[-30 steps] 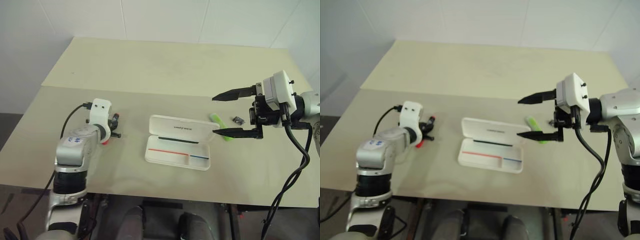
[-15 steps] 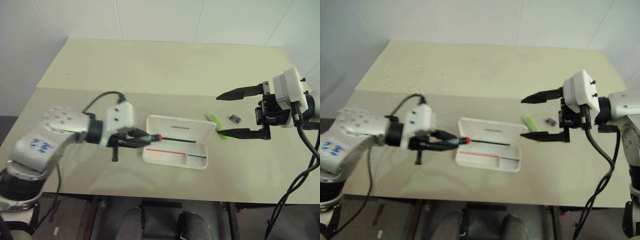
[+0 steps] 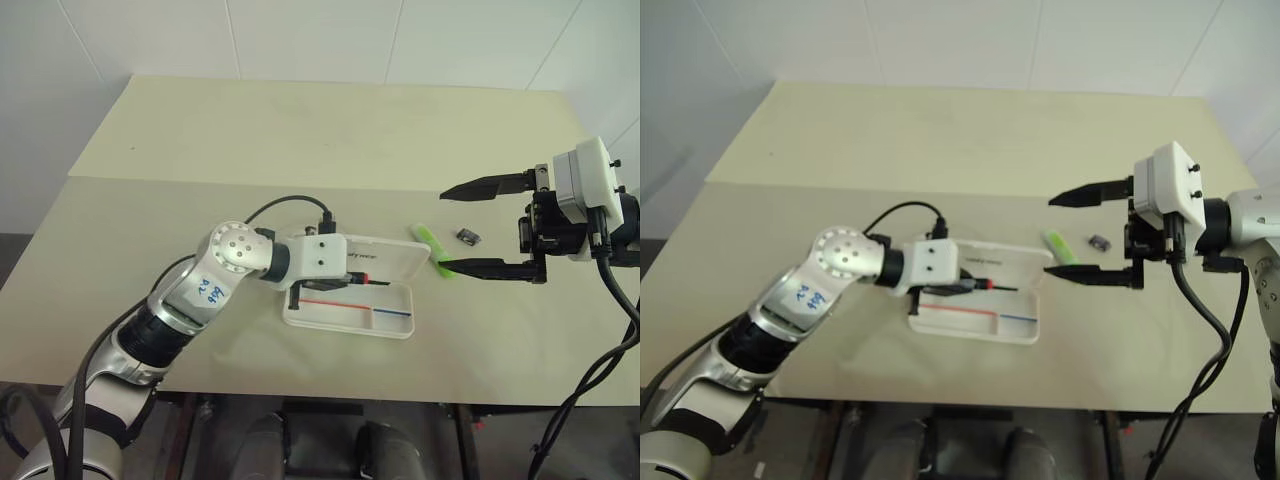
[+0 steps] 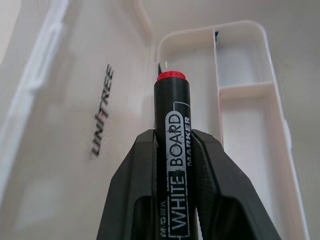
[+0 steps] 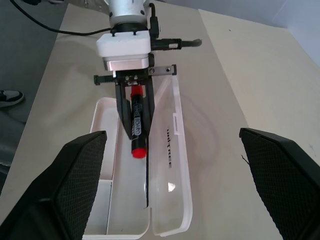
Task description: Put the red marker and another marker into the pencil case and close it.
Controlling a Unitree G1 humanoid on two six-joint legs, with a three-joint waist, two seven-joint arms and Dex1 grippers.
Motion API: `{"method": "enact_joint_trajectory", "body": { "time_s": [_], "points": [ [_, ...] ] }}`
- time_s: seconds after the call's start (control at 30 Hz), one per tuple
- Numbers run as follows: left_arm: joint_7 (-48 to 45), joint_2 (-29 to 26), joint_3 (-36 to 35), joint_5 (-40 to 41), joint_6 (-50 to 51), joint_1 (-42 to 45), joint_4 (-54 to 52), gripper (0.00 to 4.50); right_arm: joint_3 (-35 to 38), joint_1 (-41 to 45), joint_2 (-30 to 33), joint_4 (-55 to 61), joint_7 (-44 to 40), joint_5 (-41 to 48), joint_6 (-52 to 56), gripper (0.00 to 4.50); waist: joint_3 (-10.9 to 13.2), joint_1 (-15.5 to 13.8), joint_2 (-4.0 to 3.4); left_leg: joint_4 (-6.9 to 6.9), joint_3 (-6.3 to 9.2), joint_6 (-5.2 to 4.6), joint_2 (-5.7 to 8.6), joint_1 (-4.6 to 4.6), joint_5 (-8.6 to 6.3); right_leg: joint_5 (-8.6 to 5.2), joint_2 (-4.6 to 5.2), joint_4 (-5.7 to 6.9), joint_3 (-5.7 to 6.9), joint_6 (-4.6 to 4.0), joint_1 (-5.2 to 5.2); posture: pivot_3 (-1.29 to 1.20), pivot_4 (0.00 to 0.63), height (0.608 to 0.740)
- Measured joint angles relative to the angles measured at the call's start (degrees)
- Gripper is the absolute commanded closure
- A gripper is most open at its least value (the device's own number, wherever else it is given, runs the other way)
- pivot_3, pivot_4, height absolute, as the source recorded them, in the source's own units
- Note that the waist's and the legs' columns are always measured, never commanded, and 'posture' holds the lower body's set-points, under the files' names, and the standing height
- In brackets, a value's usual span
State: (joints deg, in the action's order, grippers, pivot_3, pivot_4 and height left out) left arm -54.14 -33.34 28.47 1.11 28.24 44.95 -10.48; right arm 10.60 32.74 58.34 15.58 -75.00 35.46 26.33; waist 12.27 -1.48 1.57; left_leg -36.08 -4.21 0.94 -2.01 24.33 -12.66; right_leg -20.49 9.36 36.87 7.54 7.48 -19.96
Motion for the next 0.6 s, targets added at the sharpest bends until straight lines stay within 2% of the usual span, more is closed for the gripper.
{"method": "enact_joint_trajectory", "body": {
  "time_s": [0.3,0.47,0.6],
  "points": [
    [0.47,6.41,1.37,-2.98,3.06,1.61,1.53,3.9,0.13,-0.52,0.01,0.85,1.05,0.44,0.12,0.0,0.0,-0.07,0.0,-0.05,0.06,0.0,0.01,-0.01,0.0,0.0,0.0,0.0,0.05,0.0,0.09,0.0,0.15,0.74],
    [1.02,8.13,1.94,-4.93,4.09,1.79,3.64,3.9,0.92,-1.26,0.01,1.12,1.26,0.5,0.11,0.0,0.0,-0.06,0.0,-0.04,0.08,-0.01,0.01,-0.02,0.0,0.0,0.0,0.0,0.07,0.0,0.11,0.0,0.15,0.74],
    [0.95,8.97,2.0,-5.69,4.24,1.79,4.55,2.6,1.05,-2.28,0.01,1.14,1.32,0.51,0.06,0.0,0.0,-0.05,0.0,-0.05,0.09,-0.01,0.01,-0.02,0.0,0.0,0.0,0.0,0.07,0.0,0.11,0.0,0.15,0.74]
  ]
}}
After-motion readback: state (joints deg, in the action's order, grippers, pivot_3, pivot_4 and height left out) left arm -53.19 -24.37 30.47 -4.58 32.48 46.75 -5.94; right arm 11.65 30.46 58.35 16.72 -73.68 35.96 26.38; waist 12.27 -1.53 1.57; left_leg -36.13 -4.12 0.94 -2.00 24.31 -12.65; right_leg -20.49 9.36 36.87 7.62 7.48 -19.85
